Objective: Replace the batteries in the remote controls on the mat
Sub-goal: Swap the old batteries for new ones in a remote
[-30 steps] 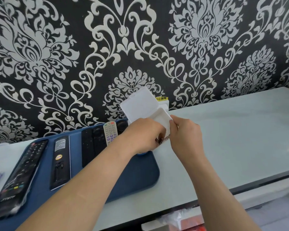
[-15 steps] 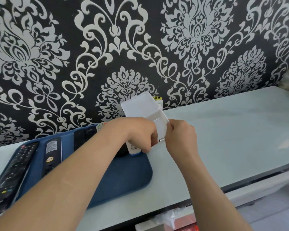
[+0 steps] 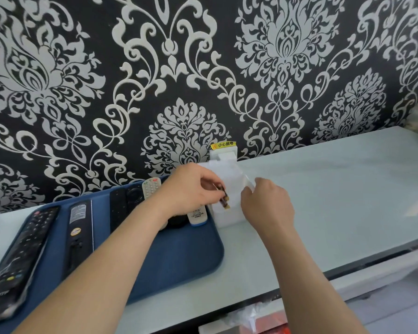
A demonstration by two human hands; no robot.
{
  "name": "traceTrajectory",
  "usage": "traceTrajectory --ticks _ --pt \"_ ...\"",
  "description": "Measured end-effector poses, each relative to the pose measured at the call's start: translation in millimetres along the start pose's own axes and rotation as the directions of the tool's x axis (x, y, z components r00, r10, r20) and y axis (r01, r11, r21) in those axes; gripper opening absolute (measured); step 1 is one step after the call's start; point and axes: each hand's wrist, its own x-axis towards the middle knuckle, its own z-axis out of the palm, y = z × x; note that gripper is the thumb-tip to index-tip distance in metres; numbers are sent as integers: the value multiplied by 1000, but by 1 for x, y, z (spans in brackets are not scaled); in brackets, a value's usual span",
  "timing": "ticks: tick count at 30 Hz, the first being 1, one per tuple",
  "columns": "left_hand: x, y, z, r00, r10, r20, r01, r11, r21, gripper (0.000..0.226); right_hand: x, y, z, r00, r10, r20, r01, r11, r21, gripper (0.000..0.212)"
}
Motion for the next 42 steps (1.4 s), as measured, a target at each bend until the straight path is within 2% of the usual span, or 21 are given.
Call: traceTrajectory --ticks 2,4,5,7,10,14,16,18,20,22,23,24,25,27,28,29,32,35,37,42 --pt "-4 -2 1 985 -61 -163 13 961 -276 11 -3 -7 -4 986 -103 -130 106 994 14 30" --pt "-11 -4 -3 959 -157 -234 19 864 -503 9 -6 -15 -6 944 -242 -223 294 926 237 31" --pt "-14 -4 -3 952 -194 -237 25 820 -572 8 -9 -18 -9 936 -295 -194 349 855 382 33" --pt "-25 -8 -6 946 -239 -220 38 754 -655 9 -17 -32 -9 921 -388 -37 334 739 585 34" --pt "-35 -12 -5 931 -308 -199 48 639 -767 11 -25 -45 -2 885 -466 5 349 670 655 18" --pt "-51 -17 -13 879 -432 -203 15 451 -893 16 -35 -66 12 919 -393 -1 267 621 737 17" --pt "-61 -21 -23 840 -489 -235 -42 372 -927 16 -42 -80 19 945 -322 54 140 549 824 11" --pt "-70 -30 -36 789 -546 -281 -162 256 -953 13 -48 -93 27 950 -275 149 -14 439 898 7" --pt "-79 -40 -52 764 -587 -267 -253 108 -961 11 -52 -102 35 936 -279 214 -103 364 926 6" --pt "-88 -53 -64 775 -597 -208 -251 11 -968 14 -56 -113 43 916 -335 221 -85 378 922 3" --pt "-93 -61 -70 781 -596 -185 -208 32 -978 16 -59 -120 48 906 -367 213 -50 406 912 4" --pt "-96 -68 -73 785 -591 -184 -137 124 -983 17 -61 -125 52 898 -392 200 -9 438 899 6" --pt "-99 -74 -75 790 -575 -211 -45 288 -956 18 -65 -130 56 887 -421 191 31 467 884 10" --pt "-109 -83 -79 825 -493 -276 128 640 -758 20 -72 -140 63 854 -486 186 112 521 846 17" --pt "-116 -86 -81 847 -444 -293 163 741 -651 20 -77 -146 68 836 -516 187 156 550 820 20" --pt "-120 -89 -82 861 -406 -308 170 798 -578 19 -79 -148 71 825 -534 187 203 588 783 21" --pt "-134 -99 -92 828 -352 -436 180 904 -388 17 -86 -155 83 796 -576 188 337 679 652 13" --pt "-144 -113 -102 693 -374 -616 326 925 -194 15 -101 -160 97 732 -655 186 599 750 282 20" --pt "-150 -119 -106 633 -386 -671 350 916 -197 14 -116 -165 105 714 -668 210 674 737 54 36" --pt "-154 -126 -106 663 -397 -635 338 915 -220 16 -140 -181 131 720 -629 293 680 724 -116 57"
